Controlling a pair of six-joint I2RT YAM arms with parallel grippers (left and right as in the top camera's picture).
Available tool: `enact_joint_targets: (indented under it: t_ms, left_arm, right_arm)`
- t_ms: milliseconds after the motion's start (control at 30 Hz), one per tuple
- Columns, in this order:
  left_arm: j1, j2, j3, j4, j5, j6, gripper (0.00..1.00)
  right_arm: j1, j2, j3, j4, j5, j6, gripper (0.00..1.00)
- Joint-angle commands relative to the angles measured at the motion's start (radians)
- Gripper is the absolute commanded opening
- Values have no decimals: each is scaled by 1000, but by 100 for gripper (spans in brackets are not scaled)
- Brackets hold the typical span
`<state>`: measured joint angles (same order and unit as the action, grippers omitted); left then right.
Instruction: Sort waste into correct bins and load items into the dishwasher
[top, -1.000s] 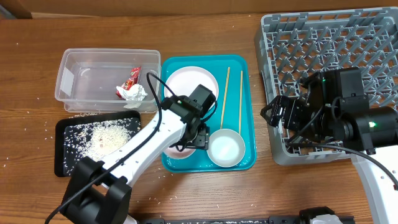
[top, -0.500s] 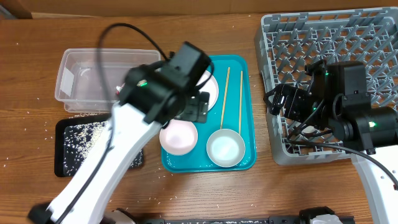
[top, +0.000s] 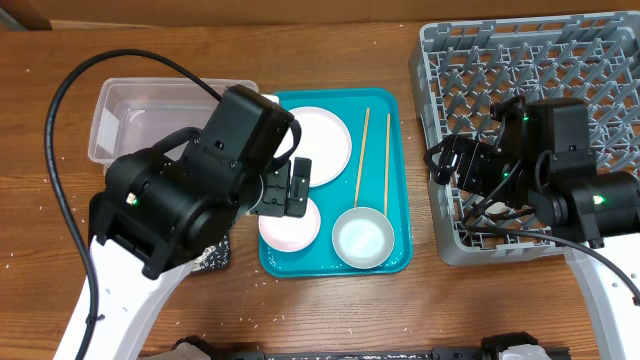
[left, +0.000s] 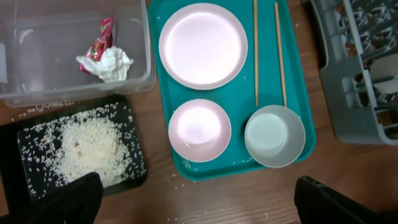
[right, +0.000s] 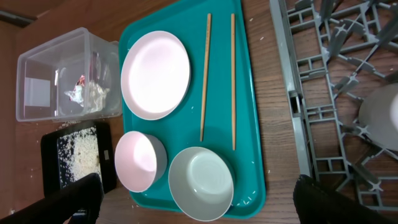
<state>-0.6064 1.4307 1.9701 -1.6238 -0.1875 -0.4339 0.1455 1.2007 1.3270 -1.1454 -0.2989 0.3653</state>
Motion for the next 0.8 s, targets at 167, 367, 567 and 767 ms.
enact_joint_targets:
  t_ms: [167, 367, 567, 767]
  left_arm:
    - [8, -61, -42, 260, -108, 270, 100]
    - [136, -218, -240, 521, -18, 358, 100]
    - [321, -439, -581, 775, 51, 347, 100]
    - [368, -715, -952, 997, 50, 348, 100]
  right_arm:
    - [6, -5, 15, 4, 10, -6, 100]
    - [6, -5, 15, 4, 10, -6, 100]
    - [6, -5, 15, 4, 10, -6, 100]
    - [6, -5, 15, 4, 11, -6, 100]
